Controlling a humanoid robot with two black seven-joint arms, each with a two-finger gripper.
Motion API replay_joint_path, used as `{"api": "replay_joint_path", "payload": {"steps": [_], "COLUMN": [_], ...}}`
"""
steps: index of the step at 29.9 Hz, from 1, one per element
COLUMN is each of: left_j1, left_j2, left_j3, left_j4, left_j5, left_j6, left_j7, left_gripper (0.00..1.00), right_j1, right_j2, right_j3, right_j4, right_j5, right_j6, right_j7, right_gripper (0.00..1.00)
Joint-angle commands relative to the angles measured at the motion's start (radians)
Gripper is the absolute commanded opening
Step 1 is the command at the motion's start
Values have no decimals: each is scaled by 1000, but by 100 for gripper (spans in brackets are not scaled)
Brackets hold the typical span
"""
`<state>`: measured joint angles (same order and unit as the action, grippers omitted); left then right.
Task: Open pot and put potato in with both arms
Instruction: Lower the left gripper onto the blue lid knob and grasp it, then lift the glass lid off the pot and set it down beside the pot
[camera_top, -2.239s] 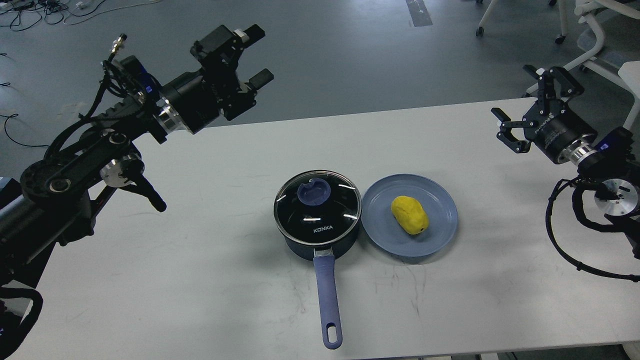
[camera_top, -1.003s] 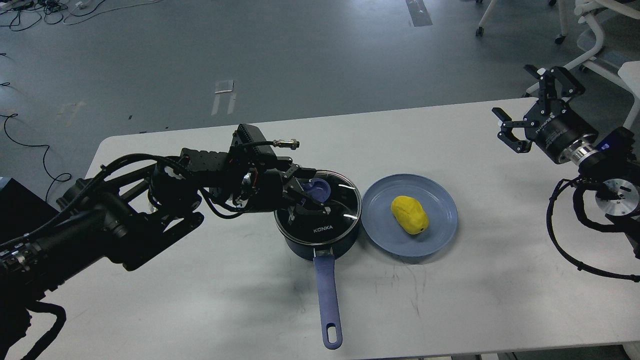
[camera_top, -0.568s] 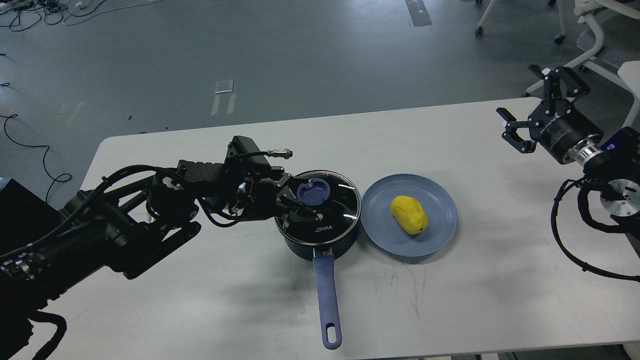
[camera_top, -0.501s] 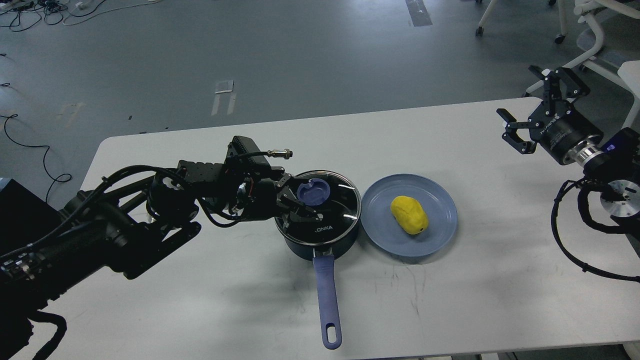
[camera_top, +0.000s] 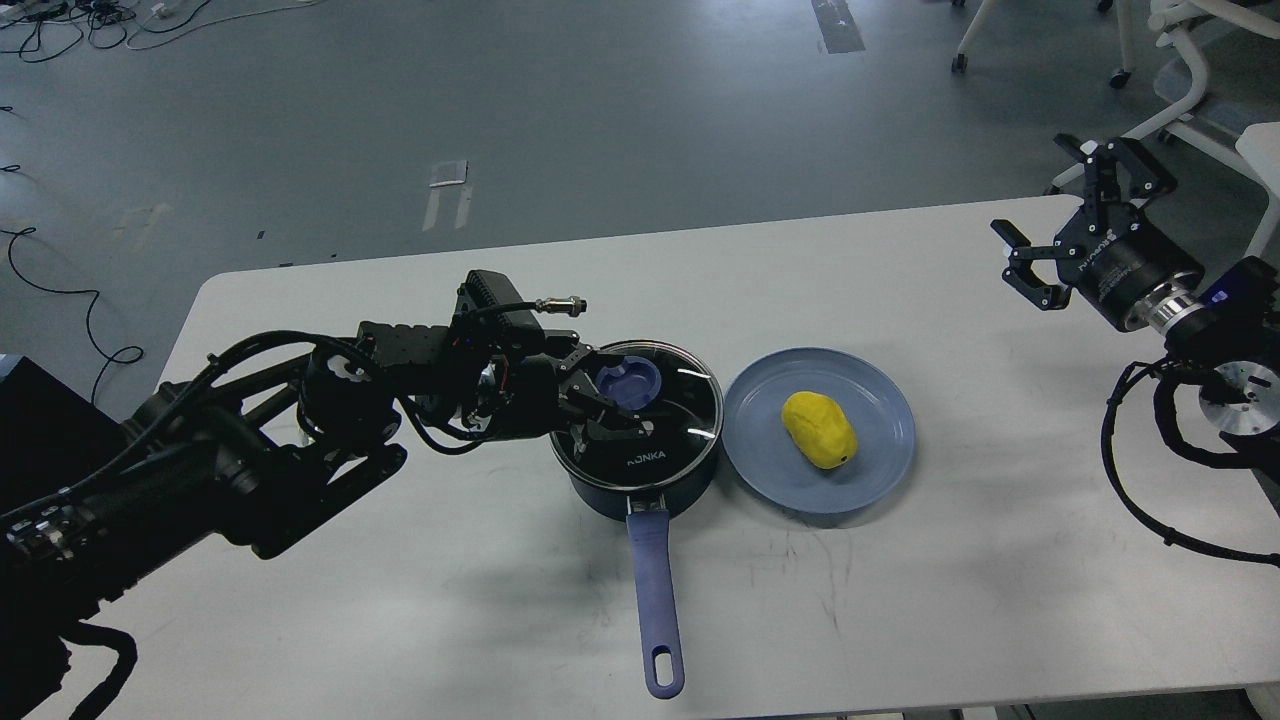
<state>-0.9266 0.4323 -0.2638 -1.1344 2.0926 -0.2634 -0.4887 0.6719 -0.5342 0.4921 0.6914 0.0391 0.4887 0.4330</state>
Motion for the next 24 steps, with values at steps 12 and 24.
{"api": "replay_joint_path", "payload": {"steps": [12, 24], "left_j1": [2, -83], "left_j2": [-6, 41], "left_j3": [2, -5], "left_j4": [2, -24], "left_j5": [0, -51], "left_j6": [23, 29], "left_j7": [0, 0], "left_gripper": [53, 41], "right_j1": [-2, -2], "right_j2": [-1, -3], "right_j3": [-3, -1], "right_j4": [0, 0], "right_j5": [-1, -1], "right_j6": [0, 0], "right_j7": [0, 0], "right_gripper": [100, 100]}}
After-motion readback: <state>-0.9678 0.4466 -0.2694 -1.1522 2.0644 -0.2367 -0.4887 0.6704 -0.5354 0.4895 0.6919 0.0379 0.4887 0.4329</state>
